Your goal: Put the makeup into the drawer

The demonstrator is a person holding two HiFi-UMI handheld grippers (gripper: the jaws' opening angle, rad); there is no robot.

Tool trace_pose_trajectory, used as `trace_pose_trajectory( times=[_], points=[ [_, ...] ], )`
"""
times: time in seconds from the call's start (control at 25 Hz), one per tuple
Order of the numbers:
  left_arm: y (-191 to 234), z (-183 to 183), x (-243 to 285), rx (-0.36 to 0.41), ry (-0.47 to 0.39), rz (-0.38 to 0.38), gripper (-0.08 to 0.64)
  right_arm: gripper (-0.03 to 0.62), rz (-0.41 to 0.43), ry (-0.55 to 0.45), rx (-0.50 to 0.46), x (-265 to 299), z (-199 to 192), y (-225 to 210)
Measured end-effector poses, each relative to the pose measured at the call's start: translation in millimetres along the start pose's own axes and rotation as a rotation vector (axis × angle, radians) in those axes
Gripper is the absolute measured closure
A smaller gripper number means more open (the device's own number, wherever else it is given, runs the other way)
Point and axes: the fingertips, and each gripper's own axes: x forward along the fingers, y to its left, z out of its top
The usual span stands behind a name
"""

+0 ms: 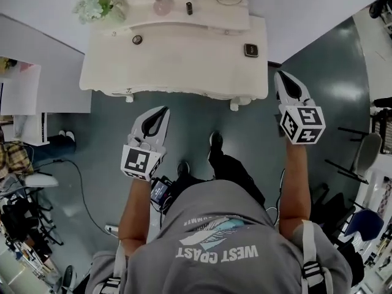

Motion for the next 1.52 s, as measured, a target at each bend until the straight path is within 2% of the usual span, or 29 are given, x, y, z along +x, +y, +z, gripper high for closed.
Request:
trace_pose_trajectory(
  times=[0.2, 0.48, 0.88, 1.04, 1.24, 1.52],
  points=[
    [32.1, -44.7, 15.5, -0.046, 0.06, 0.095, 0.558, 0.589, 0.03, 0.059, -0.006, 57.5, -23.2, -13.0],
    [84.8, -105.4, 7.6, -0.122, 0.125, 0.247, 0.558, 0.569, 0.059, 0.129, -0.018, 135.8, -54.6, -11.4],
    [129.6, -174.9, 1.8, -0.18, 0.187, 0.364, 0.558, 0.529, 0.024, 0.238, -0.052, 212.1, -109.2, -31.5],
    [143.3, -199.5, 6.8, -0.195, 0.209, 0.39, 0.558, 0.477, -0.002, 0.291, -0.061, 238.1, -132.2, -41.1],
    [164.7, -232.4, 14.0, -0.223, 0.229, 0.421, 0.557, 0.363, -0.054, 0.363, -0.046, 269.8, -162.5, -48.5],
    [181.5, -254.9, 30.1, -0.228, 0.235, 0.456, 0.558, 0.242, -0.084, 0.465, -0.012, 292.3, -199.4, -66.5]
  ],
)
